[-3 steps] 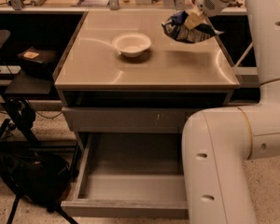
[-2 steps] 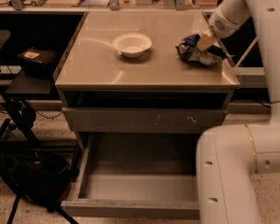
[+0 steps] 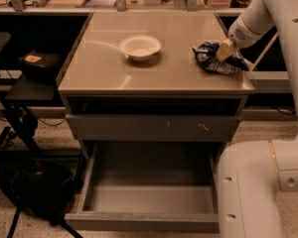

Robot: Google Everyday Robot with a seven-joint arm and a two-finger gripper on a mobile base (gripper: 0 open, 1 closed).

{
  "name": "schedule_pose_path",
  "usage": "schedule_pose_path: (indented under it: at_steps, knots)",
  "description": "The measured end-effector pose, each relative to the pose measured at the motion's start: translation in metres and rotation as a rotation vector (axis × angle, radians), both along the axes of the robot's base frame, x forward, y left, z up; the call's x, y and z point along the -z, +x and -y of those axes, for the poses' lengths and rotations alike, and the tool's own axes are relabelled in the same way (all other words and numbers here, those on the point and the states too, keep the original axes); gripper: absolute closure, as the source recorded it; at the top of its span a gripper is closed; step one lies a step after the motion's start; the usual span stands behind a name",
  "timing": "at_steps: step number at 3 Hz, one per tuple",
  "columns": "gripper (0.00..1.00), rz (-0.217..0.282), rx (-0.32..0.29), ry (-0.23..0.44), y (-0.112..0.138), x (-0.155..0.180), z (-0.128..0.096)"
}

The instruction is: Place blue chip bag into middle drawer

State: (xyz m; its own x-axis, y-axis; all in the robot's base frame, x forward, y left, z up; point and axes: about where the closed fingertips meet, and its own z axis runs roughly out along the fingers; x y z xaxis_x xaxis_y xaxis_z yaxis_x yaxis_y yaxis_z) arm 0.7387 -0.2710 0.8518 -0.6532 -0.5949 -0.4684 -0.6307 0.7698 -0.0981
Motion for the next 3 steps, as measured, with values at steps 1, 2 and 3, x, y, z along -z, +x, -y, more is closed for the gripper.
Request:
schedule_pose_path:
  at_steps: [1, 2, 3]
  knots:
    - [1.00, 0.008, -0.022, 0.008, -0.008, -0.022, -0.024]
    - [1.00, 0.076, -0.032, -0.050, -0.032, -0.080, -0.071]
    - [1.00, 0.155, -0.053, -0.076, -0.031, -0.098, -0.090]
